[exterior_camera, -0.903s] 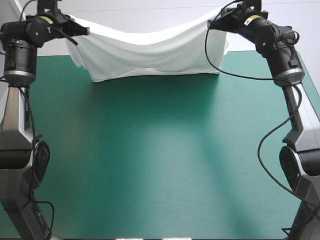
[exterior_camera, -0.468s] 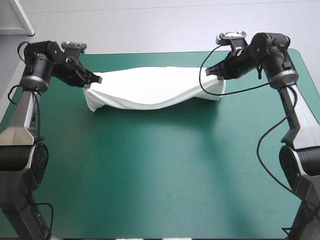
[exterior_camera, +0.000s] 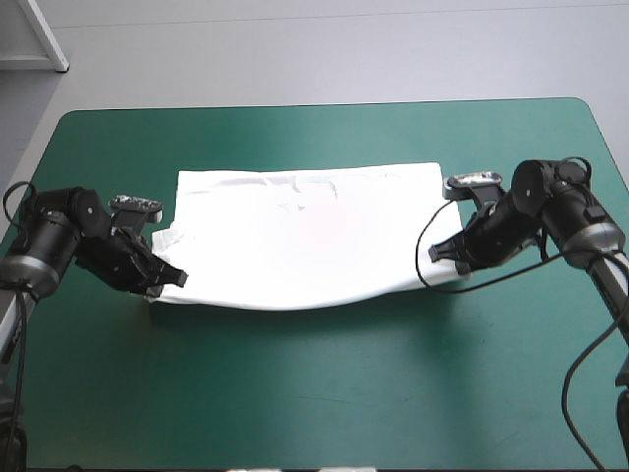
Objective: Fold the cloth
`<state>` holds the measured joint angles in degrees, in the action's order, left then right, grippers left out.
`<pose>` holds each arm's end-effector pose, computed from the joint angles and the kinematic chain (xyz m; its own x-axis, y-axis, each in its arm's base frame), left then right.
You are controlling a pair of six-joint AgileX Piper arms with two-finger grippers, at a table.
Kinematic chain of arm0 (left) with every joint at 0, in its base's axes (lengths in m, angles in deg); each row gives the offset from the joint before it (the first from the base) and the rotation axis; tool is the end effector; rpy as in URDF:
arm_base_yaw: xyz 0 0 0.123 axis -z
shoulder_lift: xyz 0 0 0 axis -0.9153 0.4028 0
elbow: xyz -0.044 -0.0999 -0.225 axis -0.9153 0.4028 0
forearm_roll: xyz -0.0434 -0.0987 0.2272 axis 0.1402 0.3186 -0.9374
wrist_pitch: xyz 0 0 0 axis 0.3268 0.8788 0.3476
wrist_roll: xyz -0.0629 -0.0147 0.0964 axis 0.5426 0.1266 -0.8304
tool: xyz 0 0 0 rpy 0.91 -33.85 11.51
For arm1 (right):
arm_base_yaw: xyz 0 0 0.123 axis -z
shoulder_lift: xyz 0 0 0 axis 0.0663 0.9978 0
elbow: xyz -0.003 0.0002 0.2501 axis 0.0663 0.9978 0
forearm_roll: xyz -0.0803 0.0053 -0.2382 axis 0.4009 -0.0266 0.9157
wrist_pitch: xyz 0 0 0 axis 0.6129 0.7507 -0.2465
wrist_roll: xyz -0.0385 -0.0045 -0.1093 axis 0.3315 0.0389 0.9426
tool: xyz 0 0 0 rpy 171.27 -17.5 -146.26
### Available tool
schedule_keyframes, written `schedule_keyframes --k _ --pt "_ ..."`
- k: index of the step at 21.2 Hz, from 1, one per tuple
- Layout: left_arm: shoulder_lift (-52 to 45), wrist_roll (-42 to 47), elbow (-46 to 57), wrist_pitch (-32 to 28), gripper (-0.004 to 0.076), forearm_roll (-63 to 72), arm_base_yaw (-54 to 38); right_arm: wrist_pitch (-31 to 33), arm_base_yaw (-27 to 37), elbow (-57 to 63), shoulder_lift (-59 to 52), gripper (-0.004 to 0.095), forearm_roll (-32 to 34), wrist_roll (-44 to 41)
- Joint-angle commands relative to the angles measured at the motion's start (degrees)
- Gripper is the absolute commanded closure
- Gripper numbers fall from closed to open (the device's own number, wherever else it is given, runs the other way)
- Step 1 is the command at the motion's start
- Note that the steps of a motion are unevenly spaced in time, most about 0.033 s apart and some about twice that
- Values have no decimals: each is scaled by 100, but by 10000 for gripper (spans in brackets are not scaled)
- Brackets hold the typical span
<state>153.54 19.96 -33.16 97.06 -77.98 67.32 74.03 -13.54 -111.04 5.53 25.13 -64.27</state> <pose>0.2668 -0.0219 0.2380 -0.9445 0.2623 -0.1980 0.2853 0.9535 -0.0975 0.2912 0.0740 0.2482 -0.9378 -0.2351 -0.2555 -0.2850 0.9415 0.1799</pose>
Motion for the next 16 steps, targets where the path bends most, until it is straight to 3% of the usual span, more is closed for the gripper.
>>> schedule_keyframes --k 1,5,7,11,12,14,16 --pt "-578 28 471 -4 705 -10 13 -97 9 731 -590 925 -15 152" --pt "-801 20 1013 -225 704 -139 13 -703 9 1839 -919 922 -135 426" --pt "-810 -12 1069 -274 671 -117 13 -889 9 2058 -936 852 -186 512" --pt "-814 -128 1069 -337 477 -103 13 -1276 9 2134 -936 499 -417 658" --pt "-814 -128 1069 -438 361 -103 13 -1563 9 2134 -936 336 -567 722" --pt "-814 -117 1069 -669 242 -77 13 -1969 9 2032 -936 173 -705 734" --pt "-824 190 1040 -1299 202 -77 13 -2226 9 1652 -936 148 -719 723"
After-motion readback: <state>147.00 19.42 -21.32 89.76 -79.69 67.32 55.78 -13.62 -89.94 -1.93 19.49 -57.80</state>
